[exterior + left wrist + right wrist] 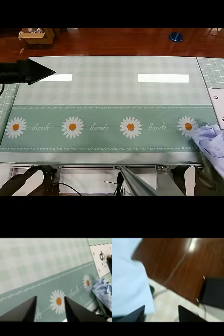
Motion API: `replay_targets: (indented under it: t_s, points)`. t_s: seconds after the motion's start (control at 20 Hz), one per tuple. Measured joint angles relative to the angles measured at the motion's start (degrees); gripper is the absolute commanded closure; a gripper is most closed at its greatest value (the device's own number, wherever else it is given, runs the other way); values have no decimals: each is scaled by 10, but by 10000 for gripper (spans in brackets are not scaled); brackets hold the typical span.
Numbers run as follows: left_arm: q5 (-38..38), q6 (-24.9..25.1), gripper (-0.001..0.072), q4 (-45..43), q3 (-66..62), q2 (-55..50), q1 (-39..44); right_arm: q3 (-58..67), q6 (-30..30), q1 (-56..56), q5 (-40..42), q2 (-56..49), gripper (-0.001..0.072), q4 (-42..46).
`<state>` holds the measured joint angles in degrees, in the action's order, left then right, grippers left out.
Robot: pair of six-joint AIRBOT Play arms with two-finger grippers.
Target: Fold the shirts.
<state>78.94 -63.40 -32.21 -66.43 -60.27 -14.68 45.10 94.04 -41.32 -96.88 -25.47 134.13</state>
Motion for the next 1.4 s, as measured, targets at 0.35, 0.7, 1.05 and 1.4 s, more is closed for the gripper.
replay_targets:
  t_s: [0.35, 0.7, 1.05, 1.4]
  points:
    - [-53, 24, 70, -3, 0, -7, 17, 63, -55, 2, 251, -139, 254, -497]
    - [-113, -118, 69, -298, 0, -10, 139, 104, -190, 121, 252, -319, 255, -725]
    - [-54, -276, 70, -565, 0, -25, 277, 164, -156, 335, 320, -348, 239, -500]
    - [-54, -313, 71, -622, 0, -28, 307, 185, -112, 390, 275, -354, 233, -428]
